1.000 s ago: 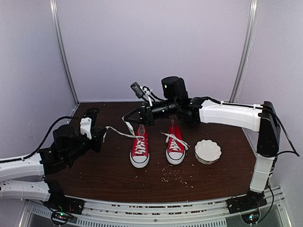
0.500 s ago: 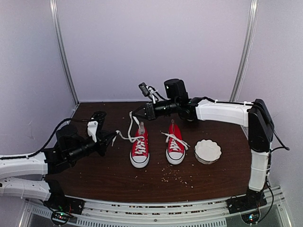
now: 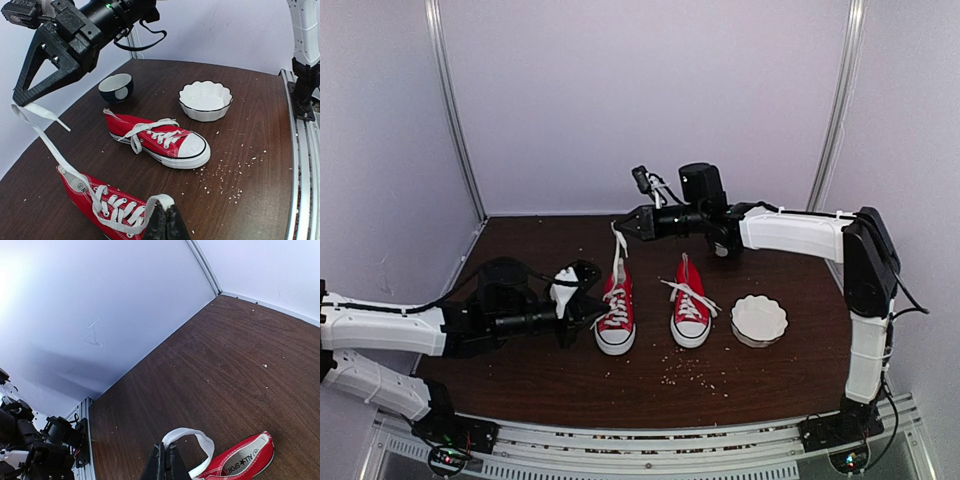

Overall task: Tie the shoes
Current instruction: Adjust the shoelace on the shoe.

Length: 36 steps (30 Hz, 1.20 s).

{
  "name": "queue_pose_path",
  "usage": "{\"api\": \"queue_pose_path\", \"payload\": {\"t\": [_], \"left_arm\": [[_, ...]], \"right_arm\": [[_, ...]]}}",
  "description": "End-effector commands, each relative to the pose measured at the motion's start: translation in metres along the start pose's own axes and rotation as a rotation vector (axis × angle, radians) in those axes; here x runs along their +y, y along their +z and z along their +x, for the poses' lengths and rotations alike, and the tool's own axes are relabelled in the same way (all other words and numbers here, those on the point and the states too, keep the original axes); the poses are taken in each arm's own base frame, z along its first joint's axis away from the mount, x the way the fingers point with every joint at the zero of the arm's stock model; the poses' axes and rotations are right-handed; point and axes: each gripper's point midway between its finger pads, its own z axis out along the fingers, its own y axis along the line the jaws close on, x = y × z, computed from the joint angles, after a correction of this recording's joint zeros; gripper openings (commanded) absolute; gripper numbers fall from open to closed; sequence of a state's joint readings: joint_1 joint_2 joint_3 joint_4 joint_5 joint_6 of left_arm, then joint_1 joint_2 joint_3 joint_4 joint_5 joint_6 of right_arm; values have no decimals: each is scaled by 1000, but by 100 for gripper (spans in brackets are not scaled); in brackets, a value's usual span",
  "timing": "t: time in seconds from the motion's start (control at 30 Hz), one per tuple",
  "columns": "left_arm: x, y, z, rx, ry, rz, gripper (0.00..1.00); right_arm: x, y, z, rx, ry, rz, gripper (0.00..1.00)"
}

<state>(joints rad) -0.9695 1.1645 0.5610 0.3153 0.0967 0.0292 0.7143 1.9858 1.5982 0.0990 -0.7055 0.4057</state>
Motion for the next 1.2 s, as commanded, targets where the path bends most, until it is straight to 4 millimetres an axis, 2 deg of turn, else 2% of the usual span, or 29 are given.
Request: {"api": "queue_pose_path", "payload": {"t": [0.0, 0.23, 0.37, 0.5, 0.63, 0.7, 0.73, 0.8, 0.9, 0.97, 1.03, 1.1, 1.17], "left_arm": [[11, 19, -8, 41, 53, -44, 0], [29, 53, 30, 273, 110, -150, 0], [34, 75, 25, 332, 131, -186, 0], [68, 79, 15, 365, 127, -371, 0], [90, 78, 25, 420, 88, -463, 0], [86, 84, 30, 436, 97, -437, 0], [82, 87, 32, 440, 101, -408, 7], [71, 90, 28, 427, 108, -341, 31], [46, 82, 11, 357, 145, -192, 52], [24, 67, -9, 258, 172, -71, 60], [5, 46, -27, 150, 204, 26, 63], [6, 25, -39, 75, 224, 6, 64], [22, 10, -43, 39, 206, -77, 63]], "right_arm": [[10, -11, -20, -68, -12, -1, 0], [26, -19, -29, -100, -31, -54, 0], [30, -23, -27, -91, -44, -62, 0], [37, -29, -29, -105, -52, -75, 0], [41, -33, -31, -112, -60, -78, 0], [42, -34, -31, -112, -63, -79, 0], [42, -34, -31, -113, -64, -79, 0], [41, -34, -30, -110, -63, -80, 0], [41, -33, -29, -105, -62, -83, 0], [42, -33, -29, -102, -65, -84, 0], [42, -33, -29, -99, -67, -86, 0], [42, -32, -29, -94, -70, -89, 0], [42, -31, -27, -86, -67, -91, 0]]}}
